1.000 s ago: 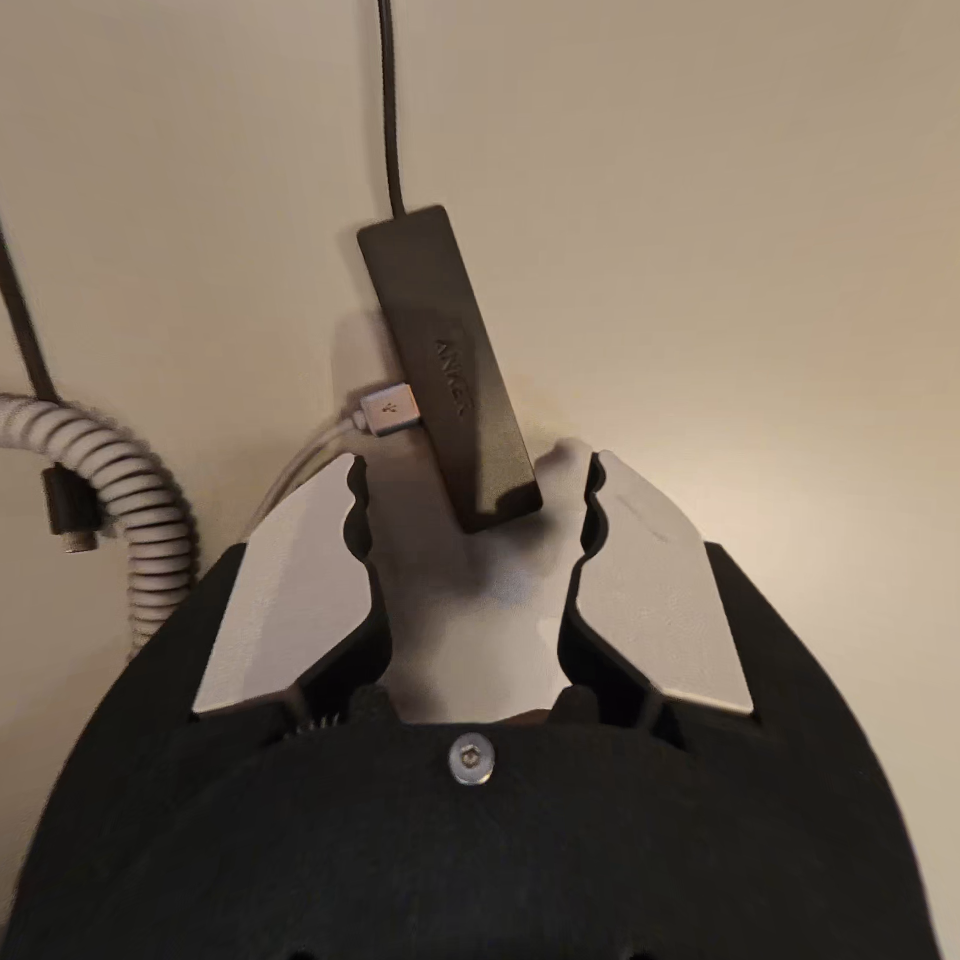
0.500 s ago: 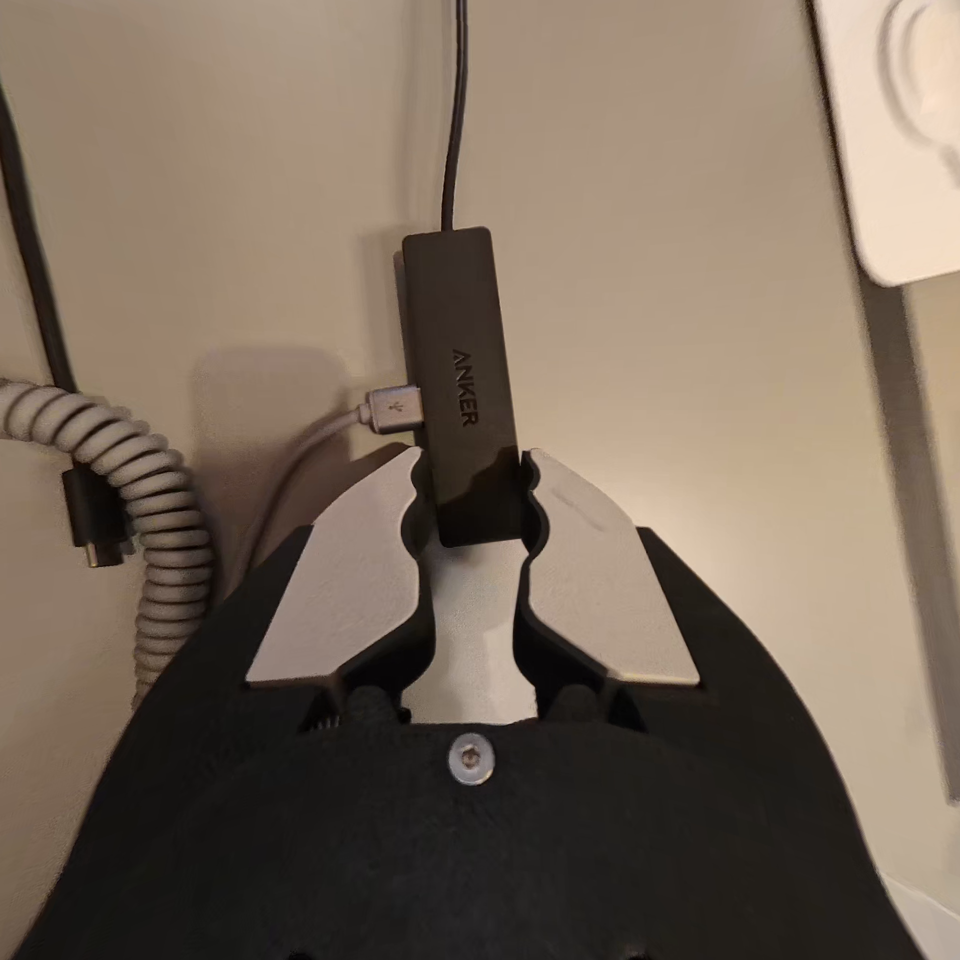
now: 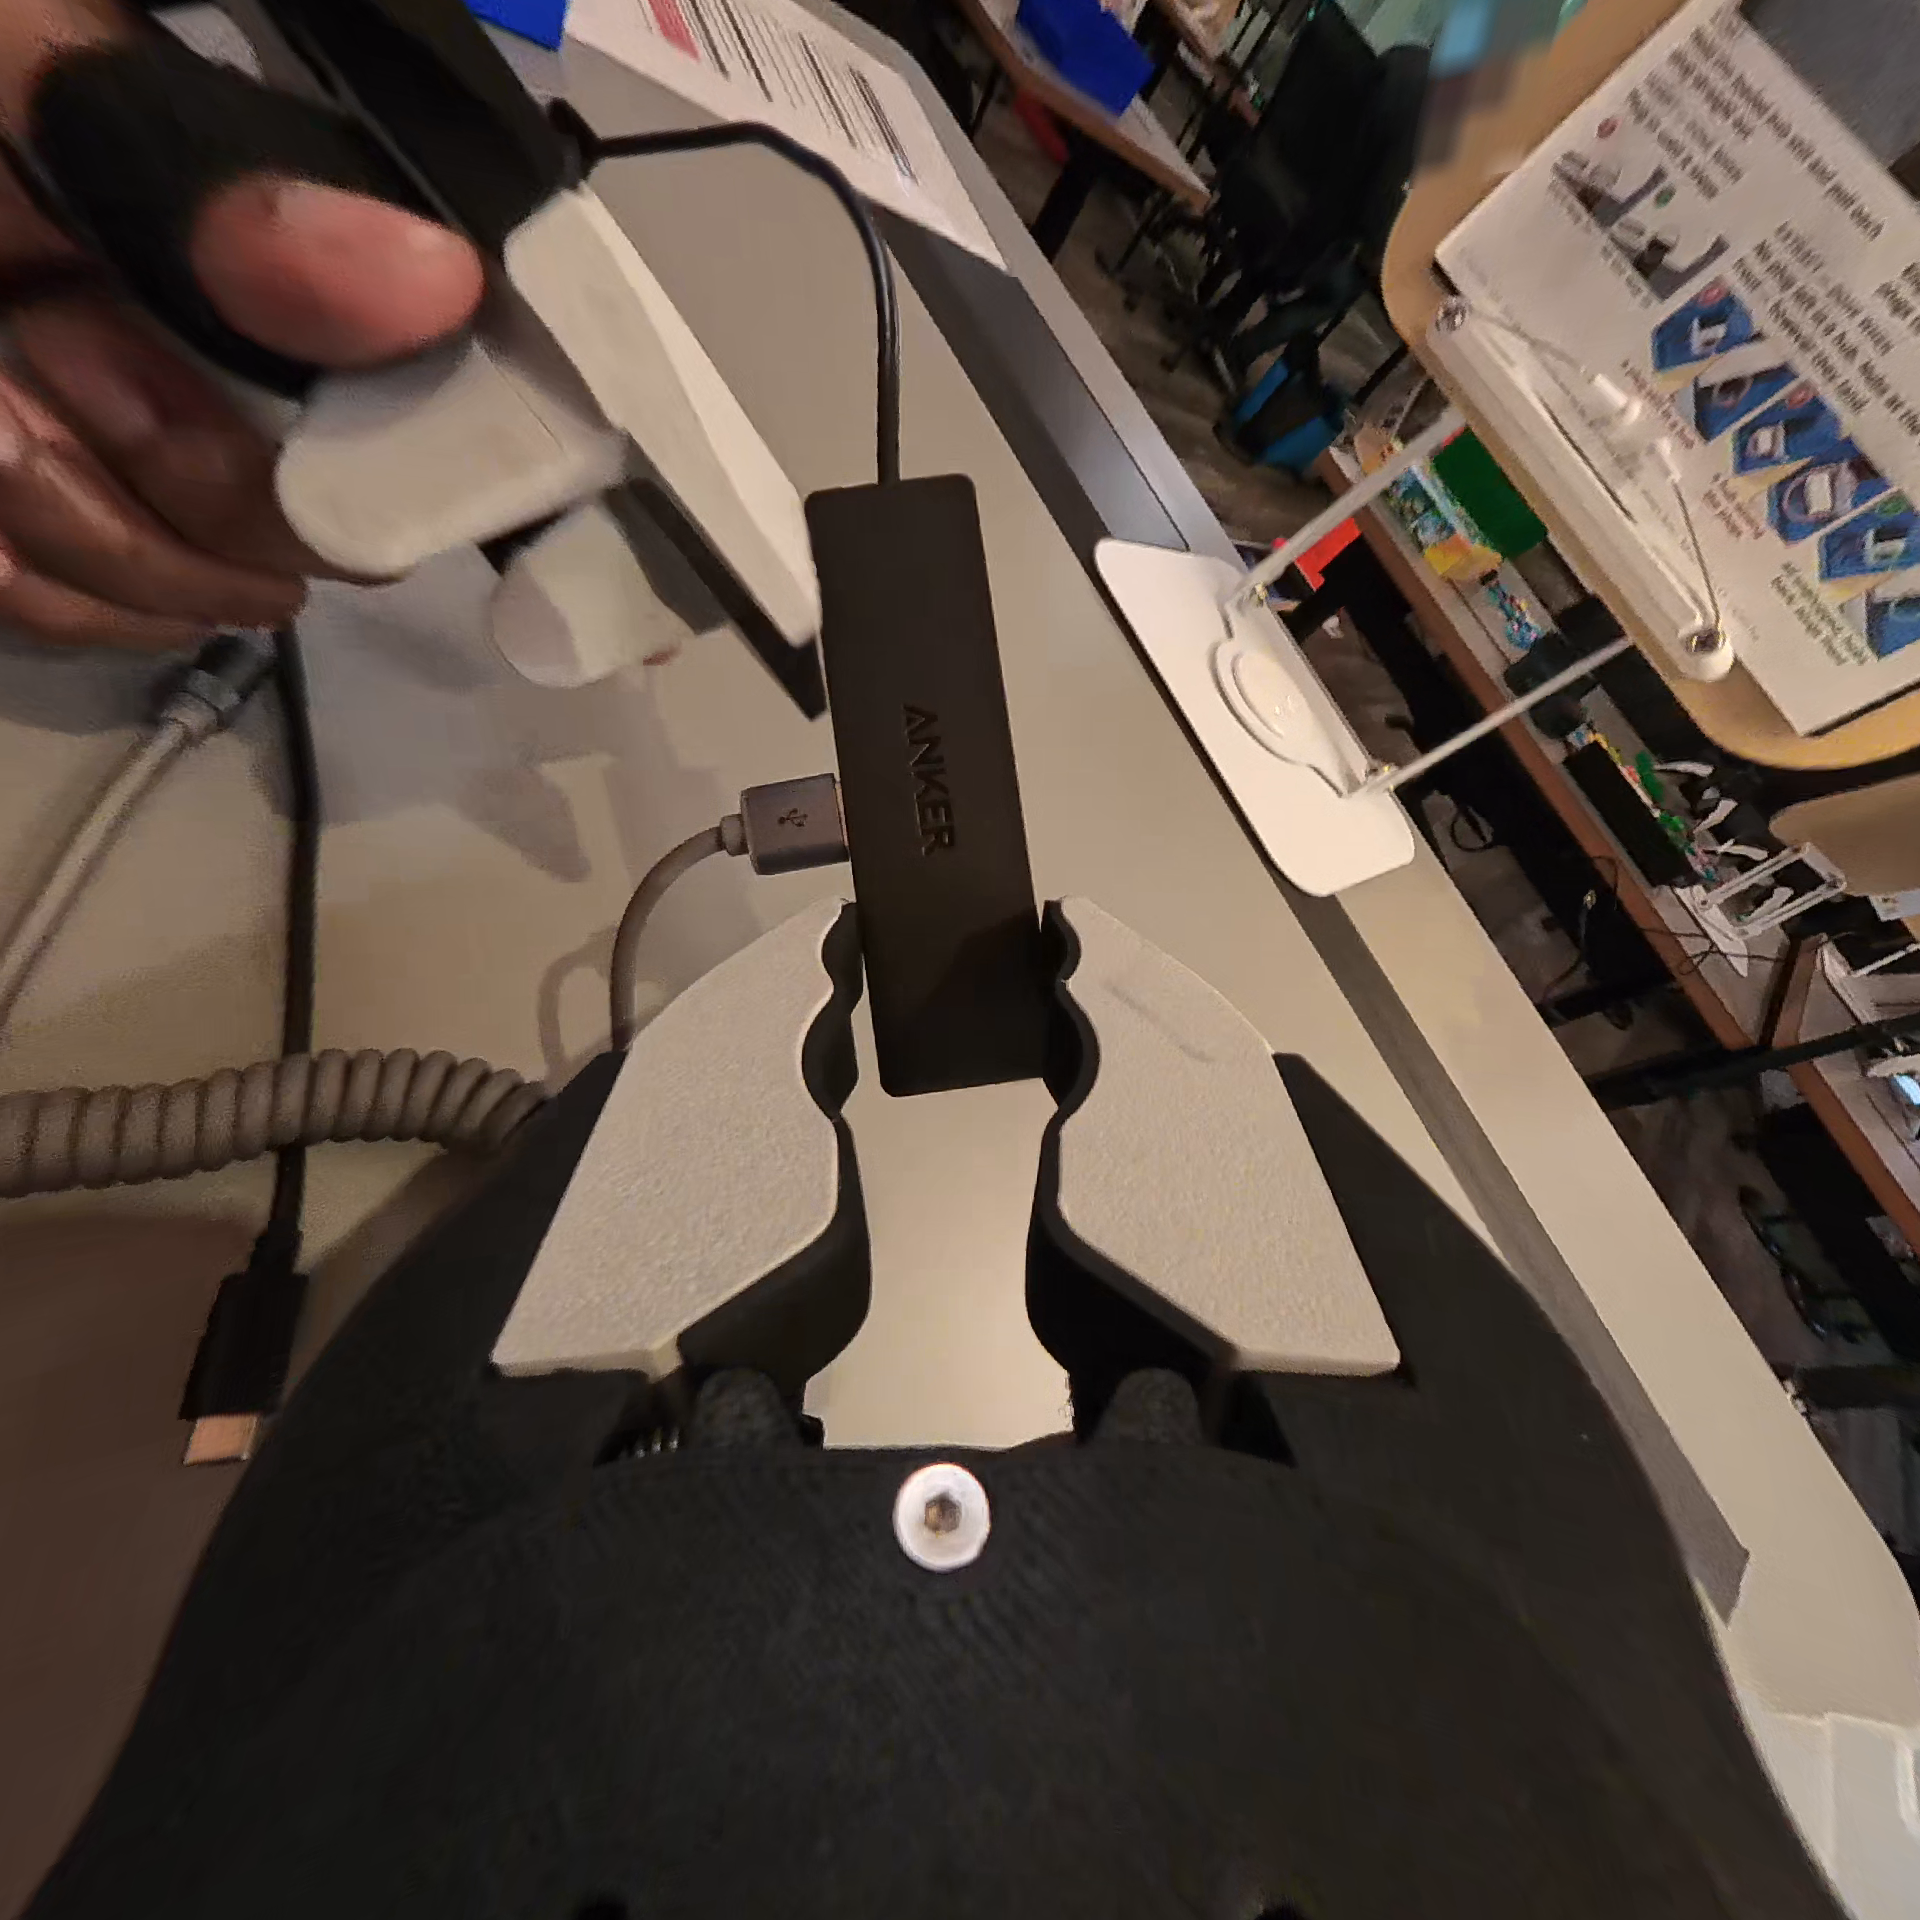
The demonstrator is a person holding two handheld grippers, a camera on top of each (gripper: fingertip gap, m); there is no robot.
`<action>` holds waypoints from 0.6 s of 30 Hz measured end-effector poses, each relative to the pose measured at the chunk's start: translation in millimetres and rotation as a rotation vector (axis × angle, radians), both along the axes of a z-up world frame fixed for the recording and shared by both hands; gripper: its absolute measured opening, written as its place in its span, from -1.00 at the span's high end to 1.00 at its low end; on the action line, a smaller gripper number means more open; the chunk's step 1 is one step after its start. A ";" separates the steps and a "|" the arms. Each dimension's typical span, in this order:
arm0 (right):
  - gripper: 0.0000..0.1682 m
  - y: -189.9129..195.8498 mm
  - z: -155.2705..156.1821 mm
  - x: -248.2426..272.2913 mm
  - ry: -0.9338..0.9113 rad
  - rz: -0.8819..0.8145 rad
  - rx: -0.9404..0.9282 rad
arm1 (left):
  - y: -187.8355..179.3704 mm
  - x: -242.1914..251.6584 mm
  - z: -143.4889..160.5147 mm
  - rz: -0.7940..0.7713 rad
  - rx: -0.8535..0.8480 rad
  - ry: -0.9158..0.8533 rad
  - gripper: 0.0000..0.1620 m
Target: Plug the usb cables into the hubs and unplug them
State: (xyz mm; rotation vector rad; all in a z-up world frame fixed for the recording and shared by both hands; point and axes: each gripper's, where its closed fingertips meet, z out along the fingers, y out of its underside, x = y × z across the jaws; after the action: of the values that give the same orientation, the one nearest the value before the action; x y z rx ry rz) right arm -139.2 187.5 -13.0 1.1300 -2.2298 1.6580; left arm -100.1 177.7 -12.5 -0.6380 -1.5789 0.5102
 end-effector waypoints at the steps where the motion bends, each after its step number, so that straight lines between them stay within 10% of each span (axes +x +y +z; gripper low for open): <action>1: 0.63 1.4 1.7 5.9 0.008 0.011 -0.013 | 0.8 0.9 3.1 -0.001 -0.024 0.018 0.43; 5: 0.63 5.3 3.6 23.2 0.048 0.045 -0.057 | 8.0 7.2 25.5 -0.029 -0.098 0.139 0.87; 13: 0.39 -3.4 0.6 26.0 0.205 0.003 -0.134 | 17.9 11.2 27.5 -0.013 -0.261 0.051 0.88; 18: 0.59 -3.9 6.0 33.6 0.184 0.030 -0.144 | 16.2 15.0 34.9 0.004 -0.325 0.063 0.87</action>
State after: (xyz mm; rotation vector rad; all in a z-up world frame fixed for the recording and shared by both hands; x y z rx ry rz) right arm -105.7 183.5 -7.1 1.2300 -1.9585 1.6236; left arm -85.1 193.9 22.5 -0.8548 -1.4499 0.7919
